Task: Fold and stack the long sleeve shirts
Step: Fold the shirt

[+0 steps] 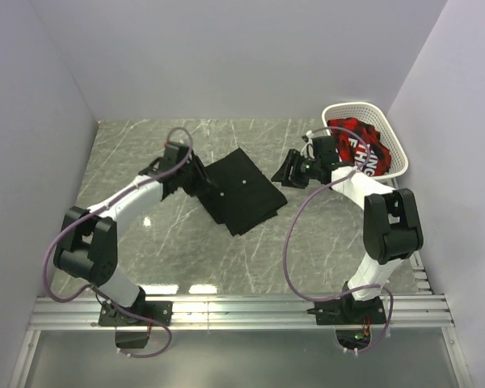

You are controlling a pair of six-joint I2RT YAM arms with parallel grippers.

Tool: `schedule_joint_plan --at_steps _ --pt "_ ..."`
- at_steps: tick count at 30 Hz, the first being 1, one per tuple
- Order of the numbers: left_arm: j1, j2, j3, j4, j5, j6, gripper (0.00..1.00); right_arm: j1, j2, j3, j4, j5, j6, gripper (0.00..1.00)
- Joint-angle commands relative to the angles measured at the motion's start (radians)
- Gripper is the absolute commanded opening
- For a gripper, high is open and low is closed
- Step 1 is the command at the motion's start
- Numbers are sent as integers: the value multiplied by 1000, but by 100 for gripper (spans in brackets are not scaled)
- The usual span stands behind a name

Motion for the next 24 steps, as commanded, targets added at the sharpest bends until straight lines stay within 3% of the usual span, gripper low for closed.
schedule_joint_plan --at_steps 1,12,16,20,24 --pt "67 41 98 15 -61 26 44 13 2 63 -65 59 -63 57" --pt "121 385 319 81 -125 -3 26 25 129 64 -22 54 -39 54" --pt "142 438 268 73 -156 -72 20 25 158 28 -23 35 -19 53" --pt "164 450 211 90 -168 -100 19 48 169 -14 -34 25 -11 54" --pt "170 481 272 49 -197 -41 22 100 178 -28 -72 41 -16 53"
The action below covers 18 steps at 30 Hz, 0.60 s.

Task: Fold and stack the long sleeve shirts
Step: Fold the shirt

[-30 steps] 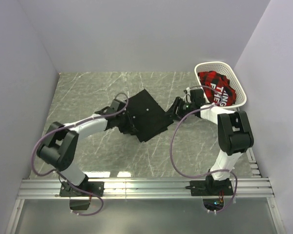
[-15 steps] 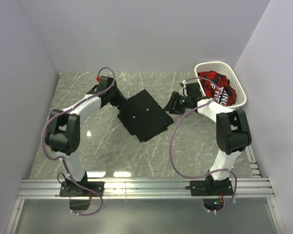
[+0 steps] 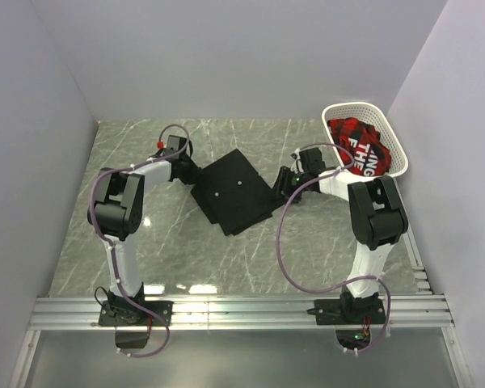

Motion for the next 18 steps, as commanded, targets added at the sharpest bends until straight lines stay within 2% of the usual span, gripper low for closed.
schedule_joint_plan --at_steps 1,3,6,9,10,13,17,18 --pt "15 43 46 -63 -87 71 25 64 18 -24 -53 14 -6 53" --pt "15 60 91 -68 -107 123 28 121 21 -20 -80 12 -3 53" --pt "15 65 146 -77 -153 187 41 185 20 -8 -110 -20 -15 51" --pt "17 29 180 -88 -199 241 63 288 -2 -5 -140 -40 -9 51" --pt "17 13 178 -80 -210 252 73 342 -6 -1 -148 -46 -7 51" --pt "17 -89 148 -61 -248 287 84 417 -17 32 -173 -77 -15 51" --pt "17 -282 19 -6 -287 307 88 457 -78 73 -197 -74 -44 51" --pt "17 -378 -12 4 -285 310 88 454 -94 87 -202 -41 -50 52"
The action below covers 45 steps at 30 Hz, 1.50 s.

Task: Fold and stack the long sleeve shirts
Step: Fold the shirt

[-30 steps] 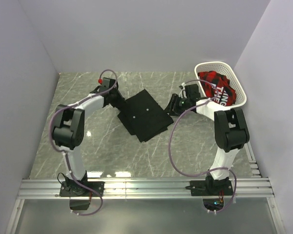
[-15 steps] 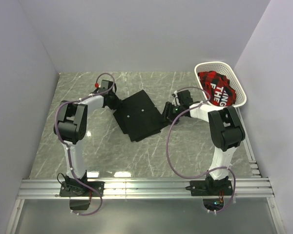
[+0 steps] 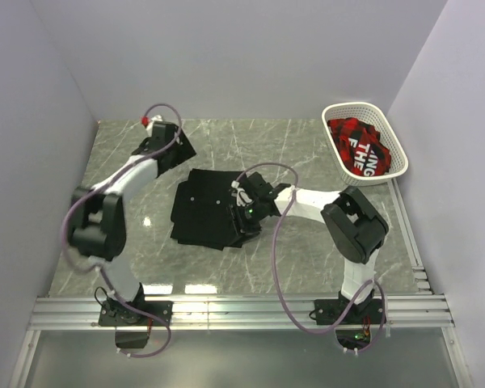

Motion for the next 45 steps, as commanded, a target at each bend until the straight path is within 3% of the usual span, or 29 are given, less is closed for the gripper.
schedule_joint_plan --at_steps 1,8,12,14,18,25,31,38,42,45 --pt "4 -269 -86 72 -51 51 88 -26 -101 71 -55 46 -39 52" --pt "2 -700 -380 122 28 20 92 -178 -213 65 121 9 54 58" --pt "-4 -791 -489 73 146 -29 91 -287 -184 71 328 -66 154 60" --pt "-15 -824 -573 77 230 -86 91 -301 -129 97 382 -100 197 60" --pt "-78 -859 -696 120 258 -156 96 -304 -5 189 530 -137 263 60" --pt "-92 -804 -848 232 352 -291 91 -304 285 309 709 -163 404 59" --pt "-58 -664 -939 361 433 -396 87 -319 406 300 778 -122 459 59" --pt "27 -543 -927 370 409 -410 83 -339 331 134 750 -71 437 59" --pt "43 -425 -829 349 381 -390 82 -338 259 16 755 -26 443 59" --pt "56 -312 -666 318 354 -344 82 -335 169 -99 794 0 488 58"
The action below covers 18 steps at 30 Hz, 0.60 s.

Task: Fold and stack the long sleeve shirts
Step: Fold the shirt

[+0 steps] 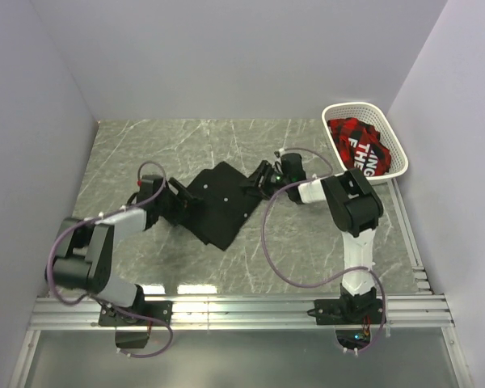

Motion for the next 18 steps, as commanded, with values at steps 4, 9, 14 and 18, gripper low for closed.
schedule_joint_plan --at_steps 4,9,14,18 --pt "24 246 316 -83 -107 211 80 43 -179 -241 -24 106 35 58" --pt "25 283 476 -94 -102 311 80 74 -323 -317 -105 126 3 58" --pt "18 75 373 -106 -150 310 82 75 -473 -301 -255 159 -129 58" --pt "1 -97 231 -190 -237 282 83 74 -558 -246 -392 220 -281 58"
